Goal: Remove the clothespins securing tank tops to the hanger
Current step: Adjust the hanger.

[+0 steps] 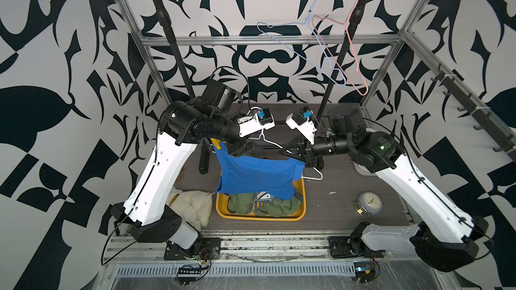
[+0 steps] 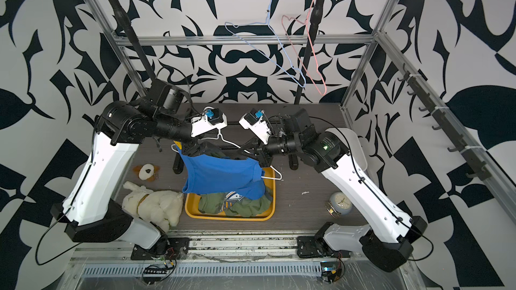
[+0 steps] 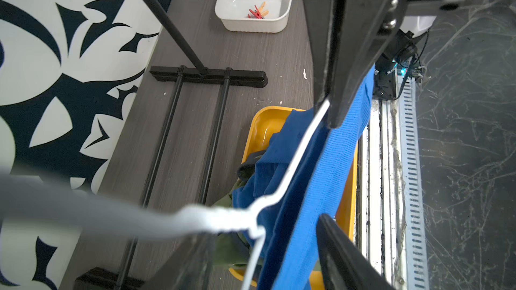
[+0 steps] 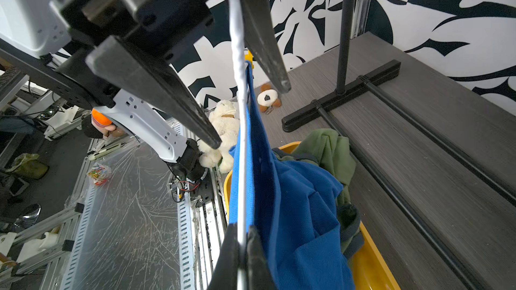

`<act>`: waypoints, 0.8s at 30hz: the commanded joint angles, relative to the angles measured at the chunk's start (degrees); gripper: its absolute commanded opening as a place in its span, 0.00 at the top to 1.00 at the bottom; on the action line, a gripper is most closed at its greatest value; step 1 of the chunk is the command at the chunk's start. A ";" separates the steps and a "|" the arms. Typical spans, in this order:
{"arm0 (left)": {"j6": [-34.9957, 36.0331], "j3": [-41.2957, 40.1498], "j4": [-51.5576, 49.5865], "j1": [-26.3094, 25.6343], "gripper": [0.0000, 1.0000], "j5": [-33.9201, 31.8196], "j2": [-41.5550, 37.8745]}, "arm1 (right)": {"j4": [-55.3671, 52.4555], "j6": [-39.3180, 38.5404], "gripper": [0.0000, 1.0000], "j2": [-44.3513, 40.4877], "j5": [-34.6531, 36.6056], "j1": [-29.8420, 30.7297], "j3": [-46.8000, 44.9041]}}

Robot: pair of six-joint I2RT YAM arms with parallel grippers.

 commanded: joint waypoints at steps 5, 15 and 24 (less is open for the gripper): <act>0.97 6.89 -1.86 -0.10 0.35 -5.14 -3.67 | -0.31 -3.60 1.00 -1.72 3.75 -0.21 2.91; 6.54 3.34 -4.79 0.25 0.36 -13.55 -7.42 | -8.98 -8.69 1.00 -4.00 9.32 -0.26 7.78; 15.55 -0.81 -8.88 0.18 0.26 -22.16 -7.01 | -18.19 -12.02 1.00 -4.01 13.84 -0.26 13.84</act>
